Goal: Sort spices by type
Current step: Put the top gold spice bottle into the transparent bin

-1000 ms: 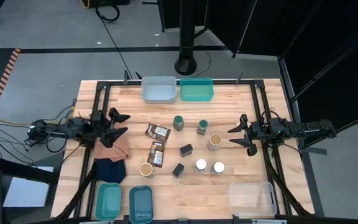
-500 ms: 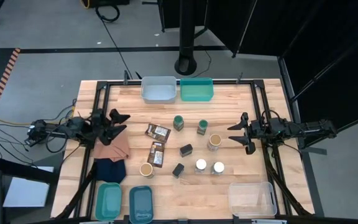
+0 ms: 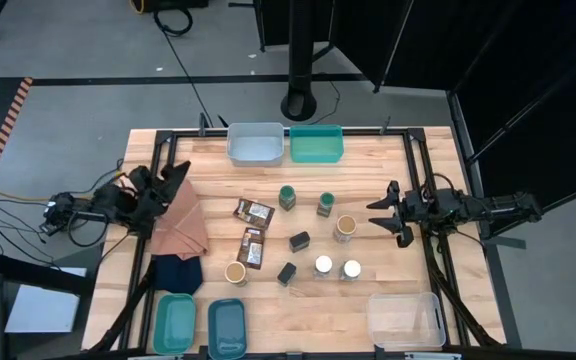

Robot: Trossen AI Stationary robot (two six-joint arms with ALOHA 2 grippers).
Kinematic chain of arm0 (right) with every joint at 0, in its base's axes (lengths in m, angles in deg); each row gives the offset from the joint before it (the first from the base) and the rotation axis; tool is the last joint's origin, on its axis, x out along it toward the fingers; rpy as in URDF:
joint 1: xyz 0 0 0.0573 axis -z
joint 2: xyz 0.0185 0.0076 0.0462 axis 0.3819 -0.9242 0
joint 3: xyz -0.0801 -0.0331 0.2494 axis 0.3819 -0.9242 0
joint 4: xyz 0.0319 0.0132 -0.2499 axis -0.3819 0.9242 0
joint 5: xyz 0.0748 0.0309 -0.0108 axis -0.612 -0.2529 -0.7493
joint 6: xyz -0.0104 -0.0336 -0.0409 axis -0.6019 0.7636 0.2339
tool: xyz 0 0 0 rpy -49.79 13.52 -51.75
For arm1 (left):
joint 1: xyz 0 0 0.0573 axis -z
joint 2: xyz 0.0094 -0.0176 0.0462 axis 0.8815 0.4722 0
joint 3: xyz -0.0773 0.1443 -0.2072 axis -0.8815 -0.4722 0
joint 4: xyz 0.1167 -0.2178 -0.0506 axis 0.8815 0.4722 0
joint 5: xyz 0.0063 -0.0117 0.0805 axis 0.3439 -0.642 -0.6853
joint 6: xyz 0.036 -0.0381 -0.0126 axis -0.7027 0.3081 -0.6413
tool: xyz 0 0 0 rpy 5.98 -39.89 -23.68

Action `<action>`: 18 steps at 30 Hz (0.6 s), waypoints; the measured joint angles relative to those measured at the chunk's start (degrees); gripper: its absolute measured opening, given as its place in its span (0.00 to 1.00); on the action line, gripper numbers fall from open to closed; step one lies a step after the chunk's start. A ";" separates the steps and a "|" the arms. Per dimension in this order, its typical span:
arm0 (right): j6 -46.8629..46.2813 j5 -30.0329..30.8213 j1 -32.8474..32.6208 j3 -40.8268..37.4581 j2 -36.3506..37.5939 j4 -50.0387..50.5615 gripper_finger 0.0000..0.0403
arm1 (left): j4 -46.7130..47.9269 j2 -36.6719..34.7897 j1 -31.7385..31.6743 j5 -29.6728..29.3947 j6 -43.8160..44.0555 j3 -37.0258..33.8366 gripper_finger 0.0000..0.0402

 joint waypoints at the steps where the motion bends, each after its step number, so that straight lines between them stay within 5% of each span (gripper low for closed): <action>1: -2.77 -0.12 0.00 0.01 0.00 -0.91 0.50 | -0.68 0.00 0.00 0.00 0.44 0.00 0.83; 12: -16.16 15.16 0.55 0.01 0.00 -9.31 0.50 | -1.33 0.00 0.00 -1.49 5.01 0.00 0.83; 18: -20.16 15.03 0.48 0.02 0.00 -11.04 0.50 | -1.24 0.02 0.00 -1.52 5.07 0.00 0.83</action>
